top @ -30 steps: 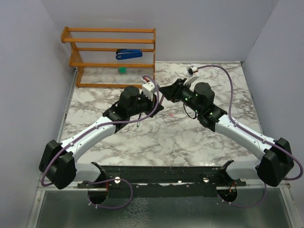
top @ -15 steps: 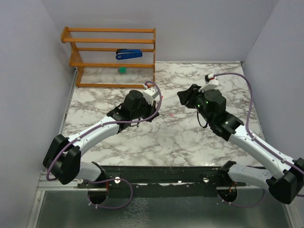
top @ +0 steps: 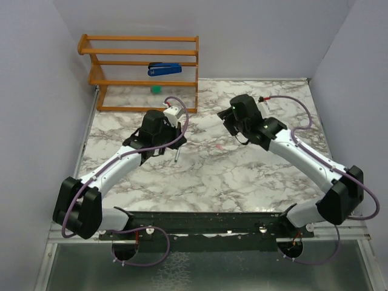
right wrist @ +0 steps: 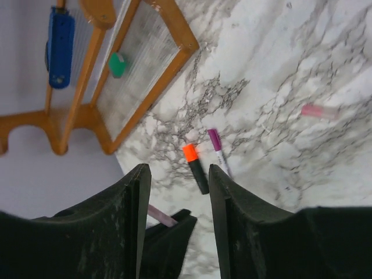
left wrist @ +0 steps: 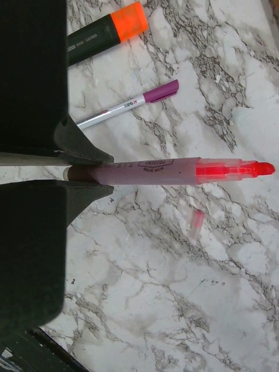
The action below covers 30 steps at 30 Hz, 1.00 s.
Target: Insert the pens into the pen caps
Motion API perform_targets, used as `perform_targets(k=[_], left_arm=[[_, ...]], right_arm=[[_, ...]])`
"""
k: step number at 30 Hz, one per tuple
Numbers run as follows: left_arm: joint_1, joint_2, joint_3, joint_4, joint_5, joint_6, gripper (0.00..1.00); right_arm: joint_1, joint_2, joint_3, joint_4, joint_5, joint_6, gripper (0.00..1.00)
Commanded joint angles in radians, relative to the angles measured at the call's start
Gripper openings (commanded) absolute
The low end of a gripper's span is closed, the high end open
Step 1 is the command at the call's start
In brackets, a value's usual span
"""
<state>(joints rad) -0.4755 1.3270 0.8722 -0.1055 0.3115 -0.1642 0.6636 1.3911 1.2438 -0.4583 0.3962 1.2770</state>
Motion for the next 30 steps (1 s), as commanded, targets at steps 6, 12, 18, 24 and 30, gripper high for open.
perform_targets(k=[6, 12, 18, 24, 30], left_arm=[[0.031, -0.078, 0.0, -0.044, 0.097, 0.029, 0.0], [0.044, -0.092, -0.005, -0.072, 0.134, 0.056, 0.0], [0.057, -0.102, -0.015, -0.084, 0.171, 0.076, 0.0], [0.058, -0.095, -0.014, -0.076, 0.205, 0.065, 0.0], [0.058, -0.081, -0.016, -0.069, 0.218, 0.058, 0.0]], right_arm=[[-0.049, 0.311, 0.111, -0.284, -0.164, 0.722, 0.47], [-0.056, 0.419, 0.098, -0.273, -0.194, 0.839, 0.47], [-0.082, 0.451, 0.107, -0.297, -0.182, 0.891, 0.47], [-0.124, 0.451, 0.058, -0.288, -0.178, 0.909, 0.47], [-0.133, 0.474, 0.033, -0.254, -0.21, 0.884, 0.46]])
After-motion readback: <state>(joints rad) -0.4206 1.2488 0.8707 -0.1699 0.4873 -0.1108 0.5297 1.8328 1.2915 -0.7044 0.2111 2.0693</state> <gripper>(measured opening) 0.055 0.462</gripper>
